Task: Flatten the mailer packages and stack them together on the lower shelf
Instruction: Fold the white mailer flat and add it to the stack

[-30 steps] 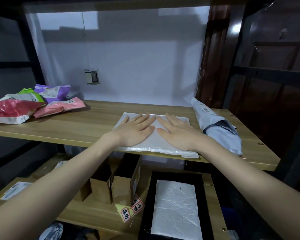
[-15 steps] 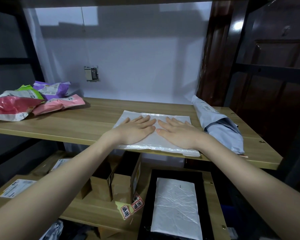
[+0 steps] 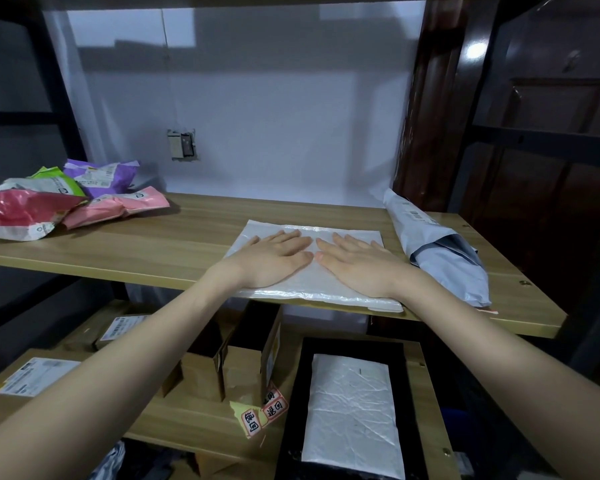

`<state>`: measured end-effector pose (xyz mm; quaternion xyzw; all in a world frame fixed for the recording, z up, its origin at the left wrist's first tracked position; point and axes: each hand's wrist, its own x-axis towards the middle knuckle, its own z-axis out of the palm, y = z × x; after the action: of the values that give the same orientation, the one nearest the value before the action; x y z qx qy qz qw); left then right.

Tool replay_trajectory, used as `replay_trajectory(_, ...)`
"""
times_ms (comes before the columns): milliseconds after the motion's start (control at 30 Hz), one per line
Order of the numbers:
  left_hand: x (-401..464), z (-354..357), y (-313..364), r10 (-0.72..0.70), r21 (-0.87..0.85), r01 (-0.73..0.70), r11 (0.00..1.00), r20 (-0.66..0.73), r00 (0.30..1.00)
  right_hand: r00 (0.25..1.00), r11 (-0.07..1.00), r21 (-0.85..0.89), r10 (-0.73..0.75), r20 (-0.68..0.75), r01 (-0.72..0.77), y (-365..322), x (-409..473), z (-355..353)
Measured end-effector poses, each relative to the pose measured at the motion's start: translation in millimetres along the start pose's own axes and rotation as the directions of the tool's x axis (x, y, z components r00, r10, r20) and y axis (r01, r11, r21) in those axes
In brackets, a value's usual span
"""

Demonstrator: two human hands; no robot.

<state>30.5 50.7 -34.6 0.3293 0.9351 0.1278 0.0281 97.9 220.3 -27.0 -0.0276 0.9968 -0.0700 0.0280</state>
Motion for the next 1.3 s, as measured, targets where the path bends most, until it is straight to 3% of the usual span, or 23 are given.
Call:
replay_trajectory(67, -0.2, -0.2, 0.7, 0.004, -0.045, -0.006, 0.999, -0.05, 0.999, 1.0, 1.0, 0.006, -0.002, -0.012, 0.002, -0.5, -0.4, 0.4)
replay_trajectory(167, -2.7, 0.9, -0.1, -0.062, -0.259, -0.003, 0.966, -0.244, 0.968, 0.999, 1.0, 0.008, -0.011, -0.036, 0.011, -0.9, -3.7, -0.1)
replay_trajectory(233, -6.9, 0.8, -0.2, -0.133, -0.286, 0.004, 0.958, -0.432, 0.892, 0.998, 1.0, 0.017, -0.007, -0.057, 0.008, -1.6, -6.7, -0.5)
replay_trajectory(300, -11.7, 1.2, -1.3, -0.192, -0.181, 0.108, 0.978, -0.553, 0.811, 0.997, 1.0, 0.024, 0.008, -0.083, -0.006, -4.2, -11.6, -0.6)
replay_trajectory(400, -17.6, 1.4, -11.3, -0.296, -0.072, 0.299, 0.952, -0.473, 0.83, 0.986, 0.999, 0.041, 0.028, -0.165, -0.021, -9.1, -24.4, -0.8)
replay_trajectory(500, -20.7, 4.7, -27.4, -0.306, 0.005, 0.323, 0.946, -0.307, 0.901, 0.966, 0.997, 0.073, 0.055, -0.253, -0.038, -14.4, -39.6, 2.2)
replay_trajectory(567, -24.7, 5.4, -27.9, -0.287, -0.066, 0.283, 0.957, -0.368, 0.884, 0.942, 0.997, 0.07, 0.059, -0.331, -0.037, -19.1, -46.7, 8.7)
replay_trajectory(667, -33.3, 6.0, -22.2, -0.206, -0.236, 0.085, 0.968, -0.555, 0.806, 0.898, 0.999, 0.044, 0.017, -0.439, 0.002, -24.5, -55.6, 21.6)
replay_trajectory(733, -38.2, 3.3, -20.9, -0.234, -0.414, -0.074, 0.907, -0.643, 0.729, 0.874, 0.993, 0.095, -0.009, -0.486, 0.064, -24.2, -64.0, 27.1)
replay_trajectory(800, -43.1, -4.2, -21.5, -0.287, -0.578, -0.214, 0.787, -0.651, 0.703, 0.848, 0.973, 0.189, -0.014, -0.53, 0.135, -21.4, -74.9, 26.2)
replay_trajectory(900, -54.6, -19.1, -21.4, -0.274, -0.707, -0.341, 0.62, -0.602, 0.75, 0.789, 0.928, 0.302, 0.016, -0.614, 0.217, -14.7, -88.2, 16.6)
replay_trajectory(967, -64.3, -29.9, -21.5, -0.212, -0.732, -0.379, 0.566, -0.573, 0.792, 0.735, 0.921, 0.303, 0.029, -0.677, 0.243, -9.9, -92.9, 9.3)
replay_trajectory(1033, -74.3, -38.7, -19.5, -0.12, -0.749, -0.408, 0.522, -0.539, 0.834, 0.726, 0.912, 0.316, 0.029, -0.687, 0.262, -7.3, -96.5, 4.3)
replay_trajectory(1200, -92.5, -36.0, 4.2, 0.085, -0.684, -0.394, 0.614, -0.439, 0.895, 0.879, 0.751, 0.588, 0.02, -0.476, 0.302, -12.0, -105.3, 12.4)
replay_trajectory(1300, -97.7, -21.4, 16.7, 0.179, -0.689, -0.383, 0.615, -0.352, 0.919, 0.938, 0.688, 0.673, -0.035, -0.345, 0.273, -13.0, -112.9, 29.5)
